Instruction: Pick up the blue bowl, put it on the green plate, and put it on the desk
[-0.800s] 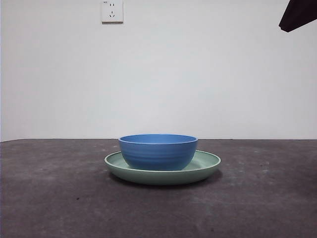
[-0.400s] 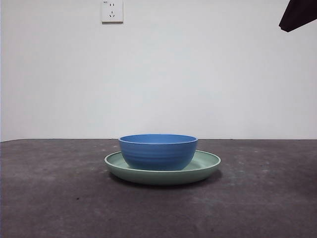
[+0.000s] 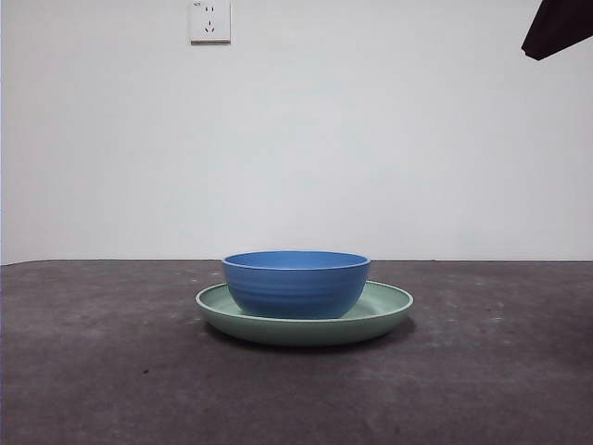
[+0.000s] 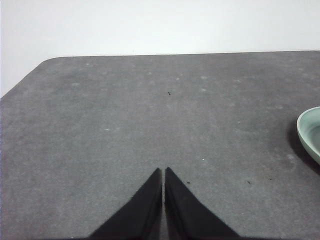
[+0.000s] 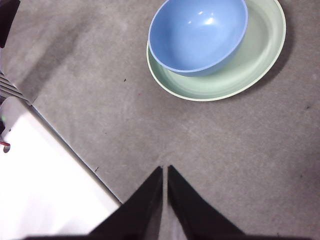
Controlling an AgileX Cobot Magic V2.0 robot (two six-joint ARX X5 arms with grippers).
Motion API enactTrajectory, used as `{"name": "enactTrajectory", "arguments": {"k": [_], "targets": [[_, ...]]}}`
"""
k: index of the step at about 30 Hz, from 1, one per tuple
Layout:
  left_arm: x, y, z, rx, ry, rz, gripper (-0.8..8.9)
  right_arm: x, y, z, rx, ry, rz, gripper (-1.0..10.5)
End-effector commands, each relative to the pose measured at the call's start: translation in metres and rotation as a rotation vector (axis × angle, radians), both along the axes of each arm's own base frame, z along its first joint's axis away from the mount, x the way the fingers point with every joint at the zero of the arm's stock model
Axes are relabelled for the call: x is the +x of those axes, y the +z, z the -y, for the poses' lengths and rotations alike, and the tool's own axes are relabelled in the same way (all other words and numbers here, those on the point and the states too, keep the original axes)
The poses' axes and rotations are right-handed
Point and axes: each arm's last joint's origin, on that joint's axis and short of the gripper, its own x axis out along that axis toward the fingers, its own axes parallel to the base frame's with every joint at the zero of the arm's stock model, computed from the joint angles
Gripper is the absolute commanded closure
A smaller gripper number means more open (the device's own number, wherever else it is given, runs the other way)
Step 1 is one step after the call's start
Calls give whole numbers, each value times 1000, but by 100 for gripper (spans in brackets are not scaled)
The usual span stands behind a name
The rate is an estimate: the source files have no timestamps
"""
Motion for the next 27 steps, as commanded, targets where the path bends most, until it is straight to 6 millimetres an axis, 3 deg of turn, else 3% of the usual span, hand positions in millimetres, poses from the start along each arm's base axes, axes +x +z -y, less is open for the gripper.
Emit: {"name": "enactTrajectory", "arguments": {"k": [1,27], "targets": [[1,-8,0,-6,4,-26,804,2,4,-2,5,16,22,937],[1,-8,0,-6,5,-27,804,0,6,1,-3,14,46,937]]}}
